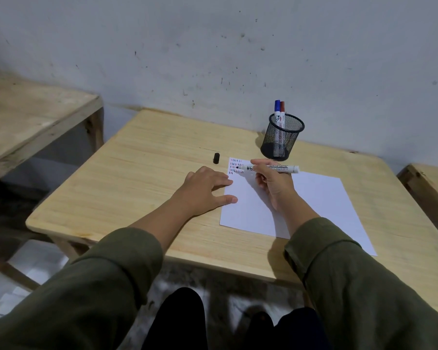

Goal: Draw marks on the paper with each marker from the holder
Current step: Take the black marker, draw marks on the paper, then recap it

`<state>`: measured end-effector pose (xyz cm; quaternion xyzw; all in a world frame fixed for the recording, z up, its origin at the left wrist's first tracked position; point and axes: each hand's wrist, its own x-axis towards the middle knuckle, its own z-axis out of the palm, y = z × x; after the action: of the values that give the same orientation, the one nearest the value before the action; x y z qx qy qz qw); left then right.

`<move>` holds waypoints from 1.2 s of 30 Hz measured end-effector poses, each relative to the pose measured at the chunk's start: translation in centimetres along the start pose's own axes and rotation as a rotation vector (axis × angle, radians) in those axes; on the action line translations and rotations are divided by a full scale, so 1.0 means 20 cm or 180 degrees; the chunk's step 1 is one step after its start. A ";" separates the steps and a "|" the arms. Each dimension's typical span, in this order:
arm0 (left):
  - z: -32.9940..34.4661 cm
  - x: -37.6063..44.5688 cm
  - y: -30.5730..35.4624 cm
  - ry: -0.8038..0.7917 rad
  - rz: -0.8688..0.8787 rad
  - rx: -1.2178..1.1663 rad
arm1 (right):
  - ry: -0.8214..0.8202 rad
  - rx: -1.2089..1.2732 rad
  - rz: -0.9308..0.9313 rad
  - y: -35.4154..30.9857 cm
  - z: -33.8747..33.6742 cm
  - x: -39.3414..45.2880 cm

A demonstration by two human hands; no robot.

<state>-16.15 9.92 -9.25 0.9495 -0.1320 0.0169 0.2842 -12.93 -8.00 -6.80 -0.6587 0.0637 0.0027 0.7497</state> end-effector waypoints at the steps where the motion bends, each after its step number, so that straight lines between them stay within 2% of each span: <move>1: 0.00 0.00 0.00 -0.0001 -0.0001 -0.0002 | -0.0019 -0.0016 -0.0018 0.00 0.00 0.00; 23: -0.01 -0.01 0.01 0.0016 0.0030 0.0019 | -0.0093 -0.0745 -0.0120 0.03 0.00 0.02; 36: -0.01 -0.01 0.01 -0.0004 0.0012 0.0067 | -0.0028 -0.0621 -0.0098 0.02 0.00 0.02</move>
<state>-16.30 9.94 -9.10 0.9522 -0.1337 0.0183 0.2740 -12.64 -7.91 -7.26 -0.7295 0.0497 0.0002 0.6822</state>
